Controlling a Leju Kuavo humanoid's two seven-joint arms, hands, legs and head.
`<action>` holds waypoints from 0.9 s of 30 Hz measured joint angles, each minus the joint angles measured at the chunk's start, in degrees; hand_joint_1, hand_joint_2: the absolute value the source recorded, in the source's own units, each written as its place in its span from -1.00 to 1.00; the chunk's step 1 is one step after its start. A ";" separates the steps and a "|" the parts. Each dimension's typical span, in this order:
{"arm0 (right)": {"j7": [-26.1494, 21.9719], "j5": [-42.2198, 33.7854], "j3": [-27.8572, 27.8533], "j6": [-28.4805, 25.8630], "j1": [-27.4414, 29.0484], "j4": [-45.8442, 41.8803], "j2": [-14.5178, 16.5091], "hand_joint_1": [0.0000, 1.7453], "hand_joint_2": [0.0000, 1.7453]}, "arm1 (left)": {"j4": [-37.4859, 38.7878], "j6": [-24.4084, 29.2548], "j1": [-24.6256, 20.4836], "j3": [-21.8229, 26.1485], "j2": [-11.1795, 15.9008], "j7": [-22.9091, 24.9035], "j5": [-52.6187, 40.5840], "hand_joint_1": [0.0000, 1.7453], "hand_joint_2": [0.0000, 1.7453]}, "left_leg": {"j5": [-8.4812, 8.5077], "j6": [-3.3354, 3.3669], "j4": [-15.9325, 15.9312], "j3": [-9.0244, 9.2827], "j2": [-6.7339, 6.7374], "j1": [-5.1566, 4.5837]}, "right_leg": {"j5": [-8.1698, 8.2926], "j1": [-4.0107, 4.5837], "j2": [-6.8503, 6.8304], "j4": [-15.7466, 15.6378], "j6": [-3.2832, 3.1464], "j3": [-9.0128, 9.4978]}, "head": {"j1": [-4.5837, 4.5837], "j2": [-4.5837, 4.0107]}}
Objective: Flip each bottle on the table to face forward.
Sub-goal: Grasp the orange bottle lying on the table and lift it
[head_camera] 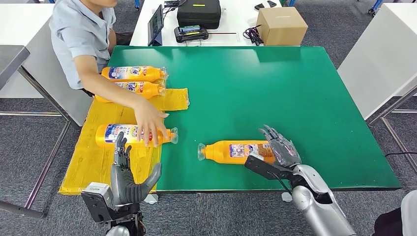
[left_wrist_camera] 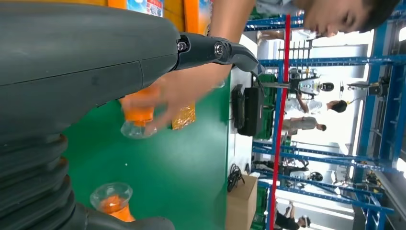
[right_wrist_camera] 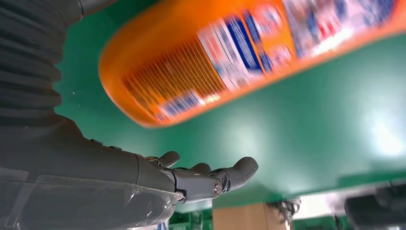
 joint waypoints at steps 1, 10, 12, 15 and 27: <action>-0.01 -0.08 0.46 0.21 -0.35 0.81 -0.29 -1.00 1.00 | 0.02 -0.19 -0.10 -0.14 0.11 0.14 -0.03 -1.00 1.00 | 0.00 0.00 0.00 0.00 0.00 0.00 | 0.00 0.00 0.00 0.00 0.00 0.00 | 0.00 0.00; 1.31 -1.04 4.30 2.50 -3.97 6.96 -1.60 -1.00 1.00 | 0.21 -1.39 -1.01 -1.31 0.86 1.30 -0.02 -1.00 1.00 | 0.01 0.00 0.01 0.02 0.01 0.00 | 0.01 0.00 0.00 0.00 0.00 0.00 | 0.00 0.00; 1.39 -1.19 4.94 2.51 -4.66 8.33 -1.63 -1.00 1.00 | 0.39 -1.52 -1.12 -1.55 0.89 1.40 0.07 -1.00 1.00 | 0.01 0.00 0.01 0.02 0.01 0.00 | 0.00 0.00 0.00 0.00 0.00 0.00 | 0.00 0.00; 1.28 -1.05 5.76 2.02 -5.66 10.05 -1.58 -1.00 1.00 | 0.73 -1.54 -1.35 -1.87 0.91 1.40 0.05 -1.00 1.00 | 0.01 0.00 0.01 0.02 0.00 0.00 | 0.00 0.00 0.00 0.00 0.00 0.00 | 0.00 0.00; -0.38 0.29 9.41 -0.27 -10.58 18.84 1.27 1.00 1.00 | 2.66 -1.51 -2.60 -2.90 0.89 1.30 -0.76 -1.00 1.00 | 0.00 0.00 0.01 0.25 0.08 0.02 | 0.01 0.02 0.03 0.00 0.00 0.16 | 0.00 0.00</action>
